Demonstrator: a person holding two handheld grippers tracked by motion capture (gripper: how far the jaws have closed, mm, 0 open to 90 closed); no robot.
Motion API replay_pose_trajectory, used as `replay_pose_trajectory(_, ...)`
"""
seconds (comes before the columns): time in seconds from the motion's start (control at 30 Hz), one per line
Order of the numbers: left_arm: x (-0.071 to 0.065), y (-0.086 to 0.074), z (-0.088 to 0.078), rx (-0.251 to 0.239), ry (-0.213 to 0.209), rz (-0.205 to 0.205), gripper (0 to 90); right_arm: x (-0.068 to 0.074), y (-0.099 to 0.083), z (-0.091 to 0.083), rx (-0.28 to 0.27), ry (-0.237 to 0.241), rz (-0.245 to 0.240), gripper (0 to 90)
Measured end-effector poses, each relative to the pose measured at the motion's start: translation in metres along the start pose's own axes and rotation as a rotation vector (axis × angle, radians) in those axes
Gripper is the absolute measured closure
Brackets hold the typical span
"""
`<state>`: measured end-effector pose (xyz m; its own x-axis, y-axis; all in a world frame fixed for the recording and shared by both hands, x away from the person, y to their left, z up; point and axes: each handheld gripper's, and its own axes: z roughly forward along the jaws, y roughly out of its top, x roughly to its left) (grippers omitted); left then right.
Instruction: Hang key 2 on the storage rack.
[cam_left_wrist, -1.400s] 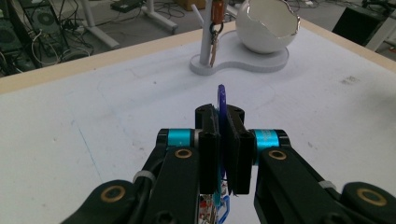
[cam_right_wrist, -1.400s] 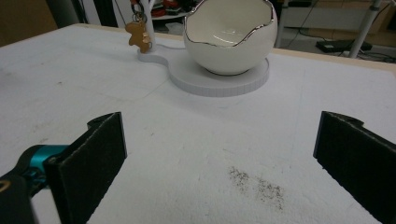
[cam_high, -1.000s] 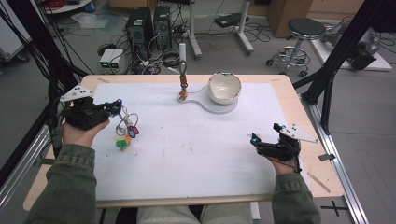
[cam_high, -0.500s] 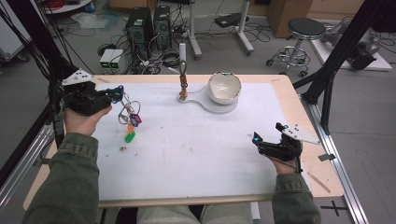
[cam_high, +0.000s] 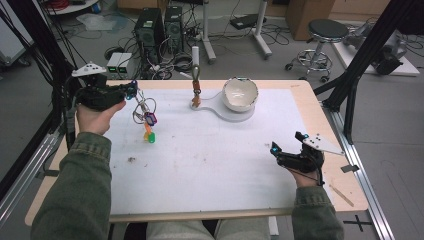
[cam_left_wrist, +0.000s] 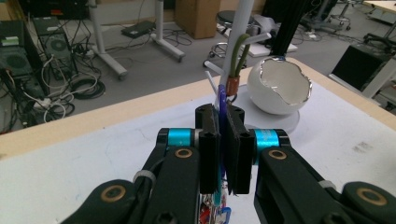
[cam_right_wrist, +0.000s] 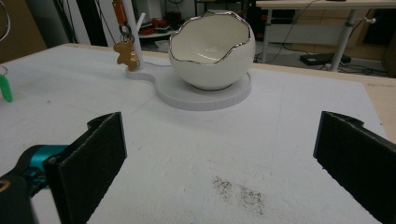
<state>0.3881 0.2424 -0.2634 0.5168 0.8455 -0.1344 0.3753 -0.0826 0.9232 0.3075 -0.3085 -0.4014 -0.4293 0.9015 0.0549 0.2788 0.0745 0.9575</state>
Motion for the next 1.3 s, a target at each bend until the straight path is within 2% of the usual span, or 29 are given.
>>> replay_pose_trajectory(0.2,-0.001,0.013,0.008,-0.008,0.025,0.015,84.6,-0.001,-0.001,0.000,0.002,-0.002,0.008,1.7)
replay_pose_trajectory(0.3,-0.001,0.017,0.012,-0.038,0.012,-0.002,84.7,-0.002,-0.001,0.000,0.002,-0.002,0.007,1.6)
replay_pose_trajectory(0.43,0.001,0.020,0.022,-0.027,0.026,0.003,84.7,-0.002,-0.001,-0.001,0.000,-0.002,0.010,1.6)
replay_pose_trajectory(0.53,0.005,0.024,0.029,-0.038,0.009,-0.016,84.7,-0.003,-0.001,-0.001,0.000,-0.009,0.011,1.6)
replay_pose_trajectory(0.7,0.003,0.030,0.046,-0.004,0.018,0.022,84.7,-0.004,-0.001,-0.002,-0.002,-0.015,0.017,1.6)
replay_pose_trajectory(0.87,0.003,0.035,0.060,0.006,0.014,0.024,84.7,-0.004,-0.001,-0.003,-0.003,-0.016,0.018,1.6)
replay_pose_trajectory(0.93,0.004,0.037,0.065,0.000,0.016,0.017,84.7,-0.005,-0.002,-0.003,-0.006,-0.018,0.020,1.6)
replay_pose_trajectory(1.03,0.011,0.037,0.071,-0.020,0.002,-0.020,84.7,-0.005,-0.002,-0.004,-0.006,-0.014,0.019,1.7)
replay_pose_trajectory(1.2,0.020,0.039,0.080,-0.024,0.025,-0.025,84.8,-0.006,-0.002,-0.003,-0.008,-0.011,0.024,1.6)
replay_pose_trajectory(1.3,0.023,0.042,0.083,-0.033,0.029,-0.048,84.8,-0.006,-0.002,-0.003,-0.005,-0.008,0.021,1.6)
